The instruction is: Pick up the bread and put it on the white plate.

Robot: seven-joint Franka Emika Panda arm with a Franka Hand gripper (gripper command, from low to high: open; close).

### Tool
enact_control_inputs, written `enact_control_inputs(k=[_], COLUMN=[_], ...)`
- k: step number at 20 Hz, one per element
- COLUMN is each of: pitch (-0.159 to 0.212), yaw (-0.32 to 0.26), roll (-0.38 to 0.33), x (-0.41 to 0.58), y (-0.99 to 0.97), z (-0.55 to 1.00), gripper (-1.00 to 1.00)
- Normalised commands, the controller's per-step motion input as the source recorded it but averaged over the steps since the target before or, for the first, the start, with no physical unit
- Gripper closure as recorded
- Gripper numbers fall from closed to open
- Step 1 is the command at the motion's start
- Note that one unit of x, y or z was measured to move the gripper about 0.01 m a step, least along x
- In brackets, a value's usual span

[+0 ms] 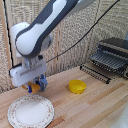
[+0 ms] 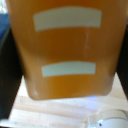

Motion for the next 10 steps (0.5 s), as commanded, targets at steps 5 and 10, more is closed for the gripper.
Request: enact_control_inputs(k=[5, 10], pitch=[-0.004, -0.009], yaw=[0.001, -0.084], roll=[-0.054, -0.017], x=[0.189, 0.083], y=[0.01, 0.06], z=[-0.52, -0.37], gripper=[1.00, 1.00])
